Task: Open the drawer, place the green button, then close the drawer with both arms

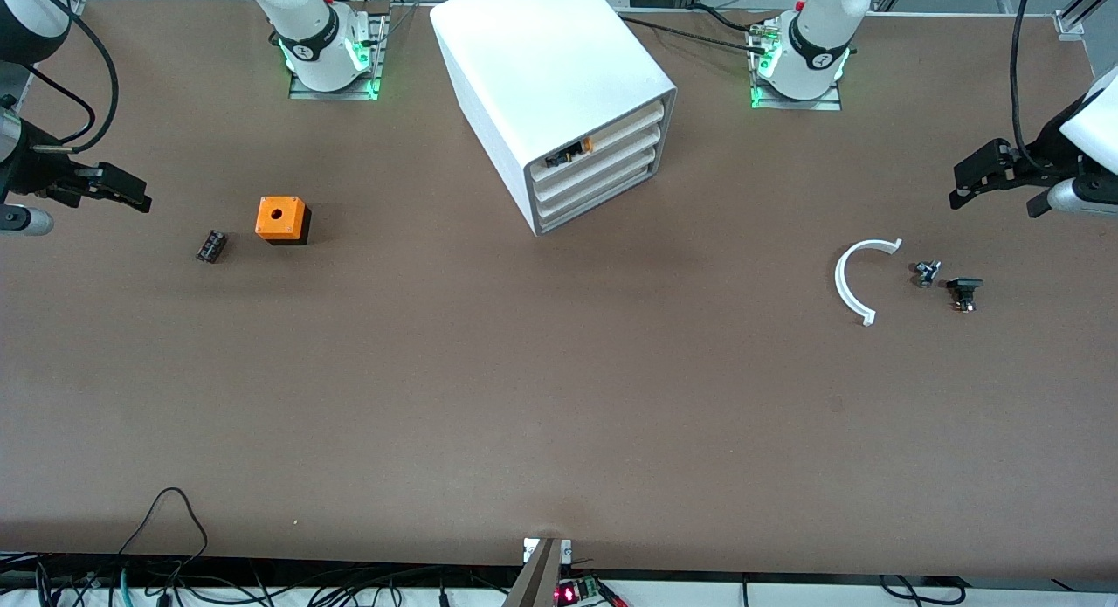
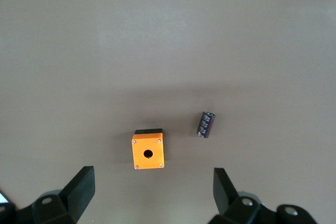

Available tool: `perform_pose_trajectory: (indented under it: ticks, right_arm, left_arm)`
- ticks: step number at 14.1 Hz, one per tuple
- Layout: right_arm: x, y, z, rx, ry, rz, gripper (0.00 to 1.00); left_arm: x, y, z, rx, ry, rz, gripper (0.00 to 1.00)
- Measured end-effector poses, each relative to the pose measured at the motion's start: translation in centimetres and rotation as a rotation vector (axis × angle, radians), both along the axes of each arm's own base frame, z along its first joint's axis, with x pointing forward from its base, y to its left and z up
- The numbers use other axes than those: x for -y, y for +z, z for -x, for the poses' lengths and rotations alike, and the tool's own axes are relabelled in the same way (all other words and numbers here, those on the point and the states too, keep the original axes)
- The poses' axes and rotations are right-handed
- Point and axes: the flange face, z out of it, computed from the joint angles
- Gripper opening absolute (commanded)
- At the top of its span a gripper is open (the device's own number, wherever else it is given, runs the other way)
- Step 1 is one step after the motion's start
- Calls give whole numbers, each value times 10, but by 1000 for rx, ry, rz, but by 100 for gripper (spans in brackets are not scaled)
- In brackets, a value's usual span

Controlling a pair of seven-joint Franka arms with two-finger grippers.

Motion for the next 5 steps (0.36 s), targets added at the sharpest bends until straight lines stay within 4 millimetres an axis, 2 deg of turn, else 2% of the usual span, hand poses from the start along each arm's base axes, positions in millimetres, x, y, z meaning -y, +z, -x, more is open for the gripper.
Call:
perform_pose_trajectory:
  ticks: [5]
  right_arm:
    - [0, 2, 0, 8, 0, -1, 100]
  left_arm:
    - [9, -1, 2, -20, -16, 0, 100]
